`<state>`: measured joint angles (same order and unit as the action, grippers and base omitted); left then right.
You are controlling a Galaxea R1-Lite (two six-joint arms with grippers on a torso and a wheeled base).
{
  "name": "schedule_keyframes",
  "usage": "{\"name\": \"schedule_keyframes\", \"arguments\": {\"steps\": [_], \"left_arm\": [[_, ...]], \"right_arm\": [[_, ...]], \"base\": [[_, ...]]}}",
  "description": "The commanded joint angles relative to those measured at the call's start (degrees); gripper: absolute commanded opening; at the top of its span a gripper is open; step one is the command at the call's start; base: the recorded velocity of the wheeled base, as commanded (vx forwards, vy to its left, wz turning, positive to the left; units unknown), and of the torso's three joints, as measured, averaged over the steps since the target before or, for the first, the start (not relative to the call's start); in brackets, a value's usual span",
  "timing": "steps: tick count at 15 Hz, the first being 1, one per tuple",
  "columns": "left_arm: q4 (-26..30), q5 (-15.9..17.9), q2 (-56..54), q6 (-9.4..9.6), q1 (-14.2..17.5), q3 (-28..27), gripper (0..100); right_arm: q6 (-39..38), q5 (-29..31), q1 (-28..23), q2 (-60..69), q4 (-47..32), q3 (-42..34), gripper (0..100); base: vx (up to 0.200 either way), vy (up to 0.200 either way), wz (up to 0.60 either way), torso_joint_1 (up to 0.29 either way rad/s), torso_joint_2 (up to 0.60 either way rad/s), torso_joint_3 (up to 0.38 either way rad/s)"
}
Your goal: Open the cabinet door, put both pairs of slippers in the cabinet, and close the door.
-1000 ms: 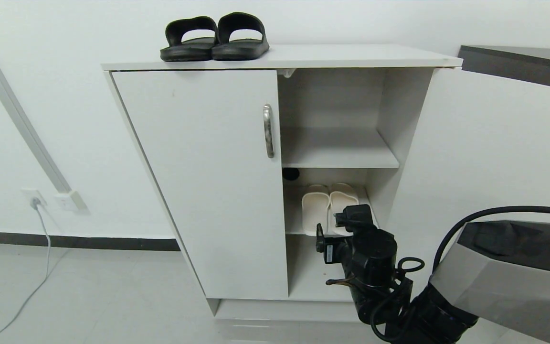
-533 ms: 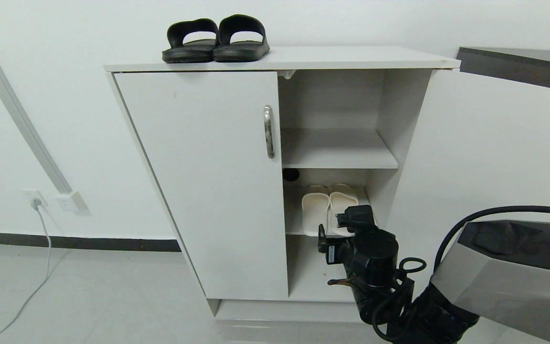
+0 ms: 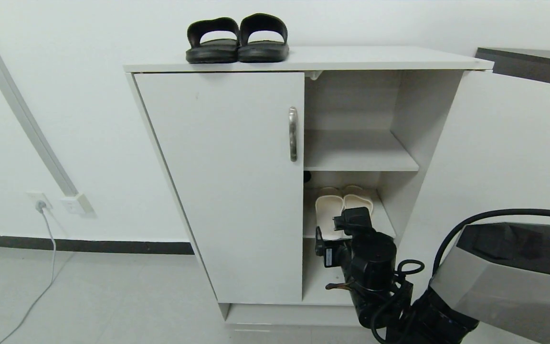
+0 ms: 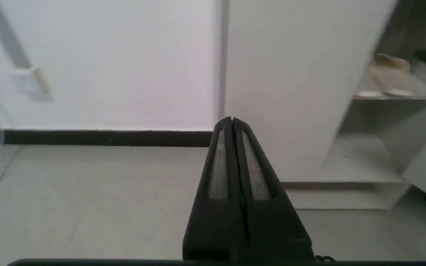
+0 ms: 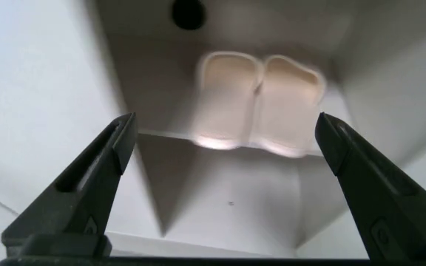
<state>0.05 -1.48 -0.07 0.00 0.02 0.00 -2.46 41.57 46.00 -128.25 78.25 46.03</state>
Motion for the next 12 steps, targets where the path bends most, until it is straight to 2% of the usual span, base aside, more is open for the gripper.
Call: {"name": "schedule_keyframes", "arguments": {"steps": [1,6,7,9,12], "left_arm": [[-0.05,-0.02,0.07,0.0,-0.02,0.0,0],[-0.05,-0.02,0.07,0.0,-0.02,0.0,0],[-0.05,-0.02,0.07,0.0,-0.02,0.0,0],[-0.05,-0.11,0.07,0.0,-0.02,0.0,0],[-0.05,-0.11,0.07,0.0,-0.02,0.0,0]], "right_arm": [[0.0,-0.26,0.06,-0.08,0.06,-0.24,100],[0.09,-2.02,-0.12,-0.08,3.14,-2.0,100],[1.58,-4.22,-0.56,-0.25,5.6,-3.32,100],[3.43,-5.62,-0.91,-0.6,8.15,-4.37,100],[4.31,-10.19,-1.0,0.89,6.91,-6.04,100]], "base": [[0.0,0.2,0.0,0.002,0.0,0.002],[0.0,0.2,0.0,-0.002,0.0,0.003],[0.0,0.2,0.0,0.002,0.0,-0.012],[0.0,0.0,0.0,0.0,0.0,0.0],[0.0,0.0,0.0,0.0,0.0,0.0]]}}
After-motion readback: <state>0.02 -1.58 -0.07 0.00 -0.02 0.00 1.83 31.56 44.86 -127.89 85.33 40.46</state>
